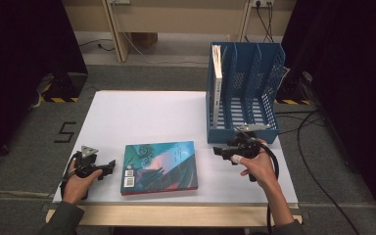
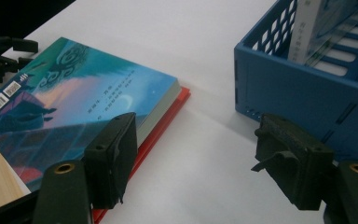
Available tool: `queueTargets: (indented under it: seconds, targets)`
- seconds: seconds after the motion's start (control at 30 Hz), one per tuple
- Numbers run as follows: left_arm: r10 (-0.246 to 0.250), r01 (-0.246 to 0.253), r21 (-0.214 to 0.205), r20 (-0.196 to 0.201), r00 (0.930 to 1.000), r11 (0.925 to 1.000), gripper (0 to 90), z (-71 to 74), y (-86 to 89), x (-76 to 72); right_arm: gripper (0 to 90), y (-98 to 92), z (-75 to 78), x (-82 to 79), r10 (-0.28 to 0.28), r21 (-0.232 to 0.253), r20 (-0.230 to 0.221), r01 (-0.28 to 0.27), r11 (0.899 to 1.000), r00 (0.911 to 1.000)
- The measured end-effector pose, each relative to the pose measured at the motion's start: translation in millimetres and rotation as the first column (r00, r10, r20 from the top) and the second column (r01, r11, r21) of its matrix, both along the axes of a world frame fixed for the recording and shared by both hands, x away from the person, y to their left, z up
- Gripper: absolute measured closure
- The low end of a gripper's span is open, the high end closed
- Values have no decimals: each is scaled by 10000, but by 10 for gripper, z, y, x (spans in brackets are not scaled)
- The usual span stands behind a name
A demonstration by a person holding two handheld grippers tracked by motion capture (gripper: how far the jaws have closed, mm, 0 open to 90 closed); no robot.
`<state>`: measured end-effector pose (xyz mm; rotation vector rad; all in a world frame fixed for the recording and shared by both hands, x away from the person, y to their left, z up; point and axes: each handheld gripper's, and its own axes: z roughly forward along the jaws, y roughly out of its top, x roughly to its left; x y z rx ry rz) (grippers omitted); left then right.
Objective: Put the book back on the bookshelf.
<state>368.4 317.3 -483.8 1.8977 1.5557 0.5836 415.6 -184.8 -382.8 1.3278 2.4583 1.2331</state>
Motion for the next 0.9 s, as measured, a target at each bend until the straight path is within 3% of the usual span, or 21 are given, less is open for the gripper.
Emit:
queueTargets:
  seconds: [0.33,0.53,0.73,0.8,0.9]
  targets:
    - [17,-17,-37,31,10000,10000,141,0,-2,-1,301,91,-241,-56,193,74,-583,-189,9998,9981]
    - [-10,11,-36,47,10000,10000,145,1,-3,-3,300,132,-325,-92,252,35,-669,-250,9997,9974]
    - [-261,261,-115,21,9997,9996,150,14,-14,-23,295,152,-437,-120,233,81,-961,-227,9997,9951]
    - [-475,477,-142,137,9988,9988,150,39,-36,-40,296,152,-476,-123,274,373,-1126,-233,9990,9933]
    - [-540,555,-332,447,9975,9979,150,92,-52,-59,296,159,-512,-132,208,406,-1241,-159,9991,9921]
